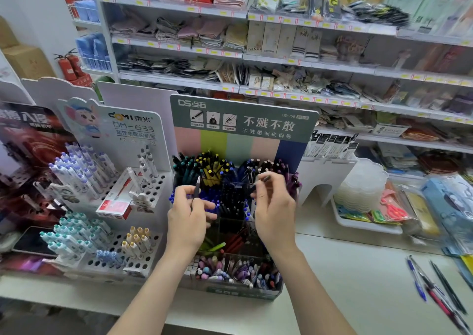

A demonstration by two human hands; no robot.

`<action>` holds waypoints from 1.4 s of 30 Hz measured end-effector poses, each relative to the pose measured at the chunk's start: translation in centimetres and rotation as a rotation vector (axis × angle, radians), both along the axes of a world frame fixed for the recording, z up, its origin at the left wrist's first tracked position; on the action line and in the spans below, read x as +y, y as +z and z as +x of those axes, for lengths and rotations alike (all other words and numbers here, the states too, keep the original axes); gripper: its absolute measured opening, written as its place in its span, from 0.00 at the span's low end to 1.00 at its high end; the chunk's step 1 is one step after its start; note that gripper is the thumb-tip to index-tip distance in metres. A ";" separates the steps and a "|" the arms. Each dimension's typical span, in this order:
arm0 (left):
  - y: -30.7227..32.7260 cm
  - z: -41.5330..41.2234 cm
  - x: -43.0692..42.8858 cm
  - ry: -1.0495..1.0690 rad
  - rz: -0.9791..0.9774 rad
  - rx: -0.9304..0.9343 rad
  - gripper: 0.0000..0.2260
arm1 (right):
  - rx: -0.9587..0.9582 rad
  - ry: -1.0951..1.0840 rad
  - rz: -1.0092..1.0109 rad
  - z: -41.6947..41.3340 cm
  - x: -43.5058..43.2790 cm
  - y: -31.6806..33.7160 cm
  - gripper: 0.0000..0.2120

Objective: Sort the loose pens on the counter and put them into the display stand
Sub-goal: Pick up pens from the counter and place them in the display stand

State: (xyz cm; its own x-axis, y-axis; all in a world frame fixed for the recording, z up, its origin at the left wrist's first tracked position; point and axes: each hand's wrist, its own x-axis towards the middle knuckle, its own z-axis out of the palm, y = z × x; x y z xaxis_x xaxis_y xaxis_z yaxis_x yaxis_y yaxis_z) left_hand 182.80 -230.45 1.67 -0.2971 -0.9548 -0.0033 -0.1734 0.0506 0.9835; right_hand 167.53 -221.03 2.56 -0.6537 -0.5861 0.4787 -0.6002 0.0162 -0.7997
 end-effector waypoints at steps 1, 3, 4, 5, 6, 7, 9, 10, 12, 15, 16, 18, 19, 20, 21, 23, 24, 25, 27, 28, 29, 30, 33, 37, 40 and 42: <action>-0.3 0.0 0.1 -0.006 0.020 -0.014 0.11 | 0.043 0.090 0.108 -0.1 -0.1 -0.7 0.05; -0.9 -0.2 0.3 -0.033 0.057 -0.036 0.10 | 0.191 0.229 0.297 -0.2 -0.4 -1.9 0.05; -1.3 -0.4 0.3 -0.045 0.073 -0.039 0.10 | 0.263 0.247 0.347 0.0 -0.6 -2.3 0.06; -1.6 -0.5 0.3 -0.053 0.095 -0.034 0.10 | 0.316 0.223 0.367 0.0 -0.7 -2.6 0.08; -1.7 -0.6 0.2 -0.059 0.121 -0.022 0.10 | 0.362 0.163 0.370 0.0 -0.9 -2.6 0.09; -1.9 -0.7 0.1 -0.065 0.147 -0.007 0.10 | 0.405 0.085 0.370 -0.1 -1.2 -2.6 0.10; -1.8 -0.6 -0.1 -0.089 0.176 0.008 0.09 | 0.461 -0.038 0.391 -0.4 -1.5 -2.9 0.12; -1.7 -0.5 -0.2 -0.107 0.174 0.003 0.08 | 0.487 -0.047 0.408 -0.4 -1.6 -3.1 0.15; -1.5 -0.1 -0.2 -0.145 0.152 -0.014 0.09 | 0.565 0.037 0.431 -0.2 -1.4 -3.5 0.24; -1.4 0.1 -0.3 -0.172 0.155 -0.025 0.11 | 0.579 0.098 0.406 0.1 -1.1 -3.4 0.25; -1.3 0.1 -0.2 -0.170 0.155 -0.032 0.12 | 0.543 0.079 0.374 0.0 -1.1 -3.3 0.23; -1.3 0.2 -0.1 -0.167 0.146 -0.040 0.13 | 0.479 0.028 0.323 0.0 -1.2 -3.3 0.19; -1.3 0.2 0.0 -0.172 0.142 -0.040 0.13 | 0.483 0.000 0.315 0.1 -1.3 -3.4 0.17; -1.2 0.2 0.1 -0.182 0.141 -0.040 0.13 | 0.509 -0.017 0.325 0.2 -1.4 -3.7 0.15; -1.1 0.1 0.1 -0.194 0.139 -0.040 0.13 | 0.543 -0.016 0.350 0.3 -1.6 -4.2 0.14; -1.0 0.0 0.0 -0.207 0.135 -0.034 0.12 | 0.601 0.018 0.424 0.5 -1.7 -5.1 0.15; -0.9 -0.1 0.0 -0.208 0.132 -0.028 0.12 | 0.605 0.026 0.445 0.4 -1.7 -5.3 0.16; -0.8 -0.1 0.0 -0.206 0.122 -0.022 0.12 | 0.597 0.013 0.453 0.3 -1.7 -5.4 0.17; -0.7 -0.1 0.0 -0.191 0.070 -0.020 0.11 | 0.569 -0.071 0.433 0.4 -1.7 -5.1 0.16; -0.8 0.0 -0.1 -0.180 0.033 -0.032 0.11 | 0.551 -0.117 0.410 0.7 -1.7 -4.7 0.16; -0.8 0.1 -0.1 -0.172 -0.004 -0.049 0.11 | 0.531 -0.144 0.379 1.1 -1.8 -4.4 0.15; -0.9 0.2 -0.3 -0.178 -0.031 -0.062 0.11 | 0.501 -0.142 0.347 1.7 -1.9 -3.8 0.16; -0.7 0.5 -0.6 -0.236 -0.049 -0.028 0.11 | 0.161 0.040 0.229 3.5 -2.6 -1.4 0.16; 0.1 1.3 -1.1 -0.251 -0.095 0.041 0.11 | -0.264 0.162 0.099 4.0 -3.8 1.4 0.03; 0.8 2.2 -2.0 -0.183 -0.163 0.029 0.10 | -0.208 0.238 0.112 4.0 -4.9 2.4 0.03; 1.0 2.6 -3.1 -0.019 -0.217 -0.008 0.11 | -0.136 0.169 0.017 4.2 -5.6 3.0 0.03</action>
